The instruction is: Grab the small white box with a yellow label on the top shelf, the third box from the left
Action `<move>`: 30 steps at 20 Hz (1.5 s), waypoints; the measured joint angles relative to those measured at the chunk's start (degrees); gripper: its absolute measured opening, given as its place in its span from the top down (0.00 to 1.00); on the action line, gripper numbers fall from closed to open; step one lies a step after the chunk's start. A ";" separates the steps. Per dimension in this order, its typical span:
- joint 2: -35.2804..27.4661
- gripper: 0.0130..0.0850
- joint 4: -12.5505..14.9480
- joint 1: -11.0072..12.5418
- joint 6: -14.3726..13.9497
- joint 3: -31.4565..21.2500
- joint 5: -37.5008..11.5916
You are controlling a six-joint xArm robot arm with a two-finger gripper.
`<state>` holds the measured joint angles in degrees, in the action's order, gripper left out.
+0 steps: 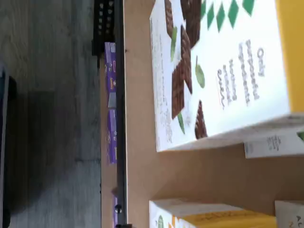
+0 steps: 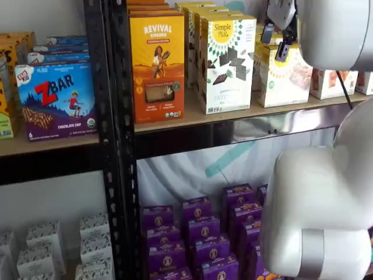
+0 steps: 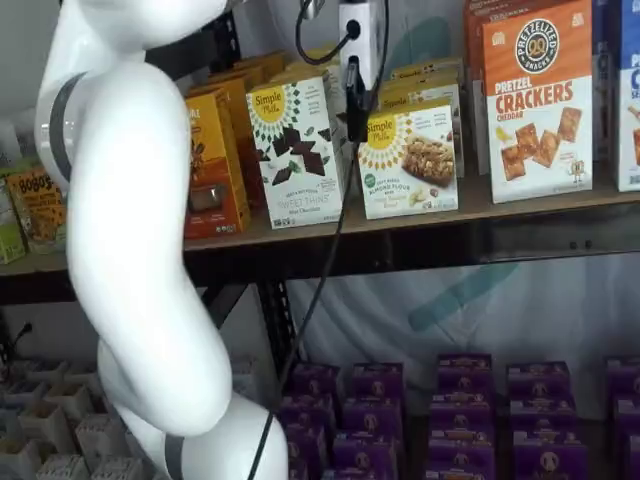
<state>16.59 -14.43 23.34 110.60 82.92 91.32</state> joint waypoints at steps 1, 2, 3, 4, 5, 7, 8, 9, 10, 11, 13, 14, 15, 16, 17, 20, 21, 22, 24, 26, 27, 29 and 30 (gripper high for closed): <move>-0.25 0.00 0.15 0.01 0.11 -0.05 -0.24; -0.51 0.00 0.22 0.05 0.22 -0.08 -0.42; -0.70 0.00 0.33 0.05 0.31 -0.21 -0.68; -0.78 0.00 0.38 0.05 0.34 -0.26 -0.79; -0.89 0.00 0.48 0.03 0.39 -0.32 -0.91; -1.13 0.00 0.78 -0.05 0.45 -0.47 -1.21; -1.28 0.00 0.92 -0.09 0.46 -0.45 -1.20; -1.49 0.00 1.09 -0.14 0.45 -0.31 -1.05; -1.72 0.00 1.28 -0.19 0.42 -0.11 -0.80; -1.98 0.00 1.56 -0.30 0.35 0.13 -0.48; -2.39 0.00 2.27 -0.57 0.17 0.56 0.10; -2.56 0.00 2.87 -0.78 0.05 0.72 0.33; -2.74 0.00 3.54 -1.01 -0.07 0.89 0.59; -2.94 0.00 4.39 -1.29 -0.21 1.08 0.90; -3.09 0.00 5.11 -1.52 -0.32 1.19 1.13; -3.67 0.00 7.08 -2.09 -0.63 1.70 2.17; -3.88 0.00 7.62 -2.26 -0.74 1.91 2.62; -4.01 0.00 8.09 -2.42 -0.84 1.99 2.90; -4.11 0.00 8.63 -2.62 -0.96 2.00 3.20; -4.23 0.00 9.05 -2.79 -1.09 2.00 3.57; -4.20 0.00 9.16 -2.86 -1.14 1.89 3.60; -4.03 0.00 9.22 -2.92 -1.19 1.52 3.42; -3.96 0.00 9.30 -2.98 -1.23 1.34 3.36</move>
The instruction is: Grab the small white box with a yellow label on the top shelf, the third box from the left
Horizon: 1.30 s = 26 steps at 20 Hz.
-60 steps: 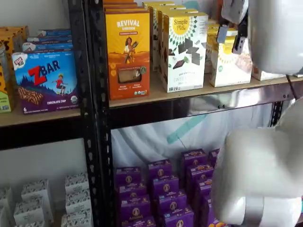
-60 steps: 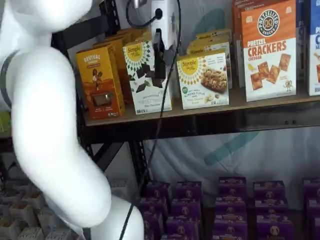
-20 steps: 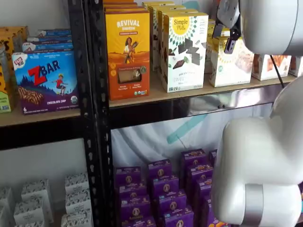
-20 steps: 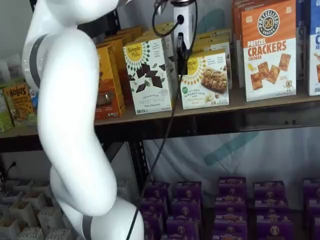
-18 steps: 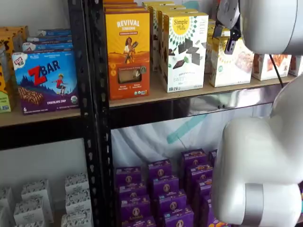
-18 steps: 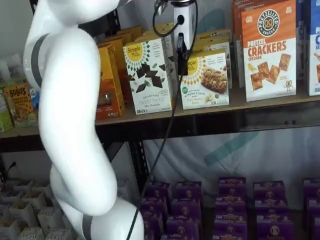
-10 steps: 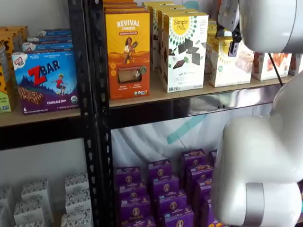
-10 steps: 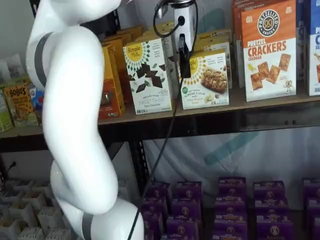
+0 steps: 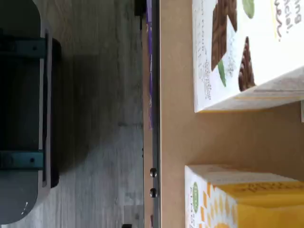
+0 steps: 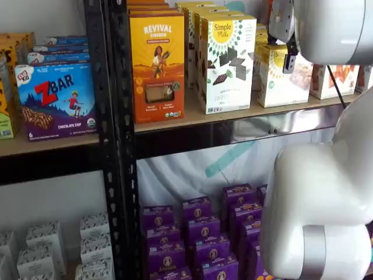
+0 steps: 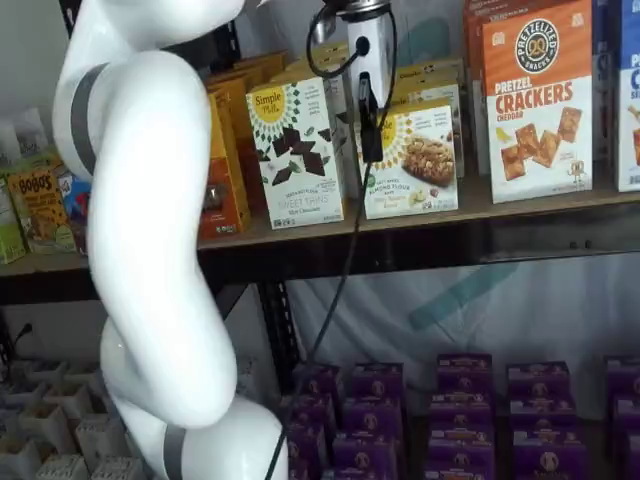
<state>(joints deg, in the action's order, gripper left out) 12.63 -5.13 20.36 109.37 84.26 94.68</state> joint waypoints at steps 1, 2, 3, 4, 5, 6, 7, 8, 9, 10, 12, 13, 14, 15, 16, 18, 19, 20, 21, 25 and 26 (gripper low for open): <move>0.04 0.00 0.04 -0.02 -0.02 -0.09 -0.03; 0.08 0.00 0.04 -0.03 -0.02 -0.20 -0.06; 0.10 0.00 0.00 -0.03 -0.02 -0.27 -0.06; 0.14 0.00 -0.08 -0.02 -0.01 -0.38 -0.10; 0.15 0.06 -0.15 0.02 0.00 -0.42 -0.10; 0.16 0.06 -0.27 0.07 0.04 -0.45 -0.10; 0.17 0.11 -0.39 0.11 0.07 -0.49 -0.12; 0.18 0.11 -0.52 0.16 0.10 -0.51 -0.15; 0.19 0.17 -0.66 0.21 0.13 -0.52 -0.18; 0.19 0.17 -0.79 0.26 0.16 -0.52 -0.20; 0.17 0.28 -1.15 0.38 0.24 -0.50 -0.26; 0.13 0.28 -1.35 0.45 0.27 -0.43 -0.27; 0.08 0.33 -1.48 0.50 0.31 -0.36 -0.29; 0.05 0.33 -1.53 0.52 0.32 -0.31 -0.30; 0.01 0.33 -1.56 0.53 0.32 -0.25 -0.28; -0.11 0.33 -1.66 0.59 0.37 -0.07 -0.22; -0.19 0.33 -1.72 0.63 0.40 0.04 -0.19; -0.25 0.33 -1.75 0.66 0.42 0.13 -0.16; -0.29 0.39 -1.79 0.69 0.44 0.18 -0.16; -0.35 0.44 -1.72 0.70 0.46 0.25 -0.17; -0.36 0.44 -1.72 0.70 0.47 0.25 -0.18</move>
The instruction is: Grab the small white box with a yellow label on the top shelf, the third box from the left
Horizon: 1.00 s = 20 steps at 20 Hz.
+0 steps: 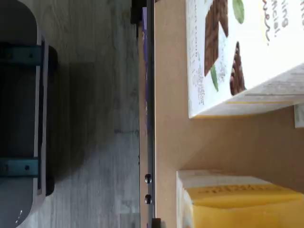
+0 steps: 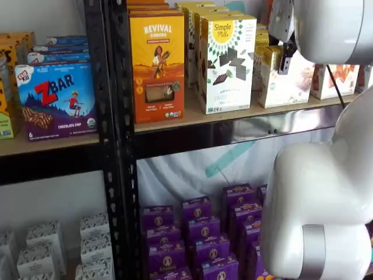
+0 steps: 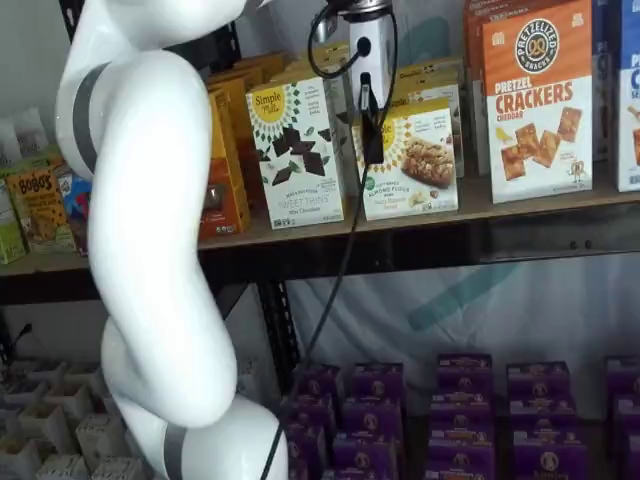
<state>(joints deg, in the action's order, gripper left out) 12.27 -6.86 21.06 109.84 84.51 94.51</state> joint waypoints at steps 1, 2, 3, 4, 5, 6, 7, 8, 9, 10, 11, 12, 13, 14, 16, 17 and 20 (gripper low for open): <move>-0.02 0.44 -0.02 0.00 0.01 0.03 0.00; -0.03 0.44 -0.06 0.02 0.01 0.05 0.02; -0.07 0.50 -0.15 0.05 0.01 0.14 0.15; -0.08 0.56 -0.23 0.07 0.02 0.18 0.23; -0.05 0.56 -0.26 0.07 0.02 0.16 0.22; 0.04 0.56 -0.29 0.07 0.01 0.08 0.15; 0.14 0.56 -0.30 0.05 -0.01 0.00 0.09; 0.21 0.56 -0.30 0.03 -0.03 -0.06 0.06; 0.27 0.56 -0.29 0.00 -0.06 -0.09 0.07; 0.30 0.56 -0.27 -0.03 -0.09 -0.10 0.15; 0.28 0.56 -0.28 -0.05 -0.12 0.02 0.41; 0.34 0.56 -0.29 -0.08 -0.16 -0.01 0.47; 0.48 0.61 -0.26 -0.13 -0.20 -0.13 0.44; 0.55 0.67 -0.21 -0.15 -0.22 -0.19 0.44; 0.80 0.67 -0.20 -0.16 -0.23 -0.44 0.24; 0.88 0.67 -0.23 -0.15 -0.22 -0.50 0.18; 1.07 0.67 -0.32 -0.08 -0.18 -0.58 0.18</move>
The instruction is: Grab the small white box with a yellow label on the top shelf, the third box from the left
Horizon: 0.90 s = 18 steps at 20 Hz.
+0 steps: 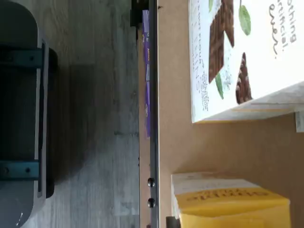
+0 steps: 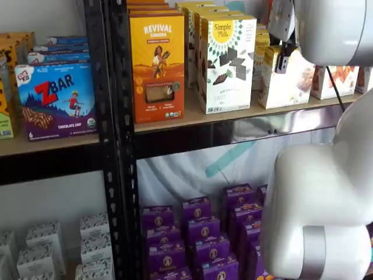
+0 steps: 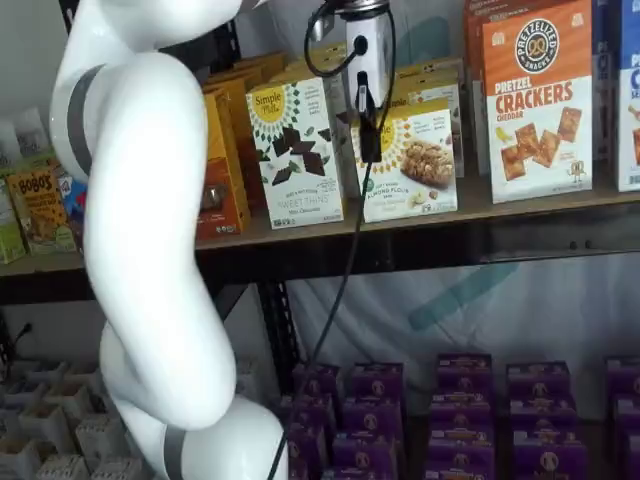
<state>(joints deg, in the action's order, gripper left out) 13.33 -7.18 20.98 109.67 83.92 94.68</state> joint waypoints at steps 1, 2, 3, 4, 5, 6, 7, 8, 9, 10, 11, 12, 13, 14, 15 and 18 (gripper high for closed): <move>0.03 0.67 -0.04 0.03 0.02 0.01 0.08; 0.03 0.72 -0.13 0.08 0.04 0.09 0.20; 0.02 0.72 -0.15 0.09 0.04 0.11 0.26; 0.05 0.72 -0.19 0.09 0.04 0.11 0.30; 0.08 0.72 -0.25 0.11 0.04 0.16 0.43; 0.08 0.72 -0.28 0.12 0.04 0.24 0.62; 0.07 0.72 -0.28 0.12 0.02 0.33 0.82; 0.05 0.72 -0.26 0.10 -0.02 0.44 1.10; 0.09 0.72 -0.28 0.08 -0.06 0.48 1.35; 0.28 0.72 -0.34 0.05 -0.11 0.44 1.59; 0.48 0.72 -0.38 0.01 -0.18 0.40 1.90; 0.67 0.72 -0.40 -0.02 -0.24 0.36 2.24; 1.04 0.72 -0.46 -0.06 -0.32 0.23 2.70; 1.31 0.72 -0.52 -0.07 -0.37 0.12 3.01; 1.72 0.72 -0.62 -0.09 -0.44 -0.05 3.46; 3.56 0.72 -1.02 -0.07 -0.62 -0.99 4.78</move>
<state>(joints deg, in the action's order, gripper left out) 16.89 -8.19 20.91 109.05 82.93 99.47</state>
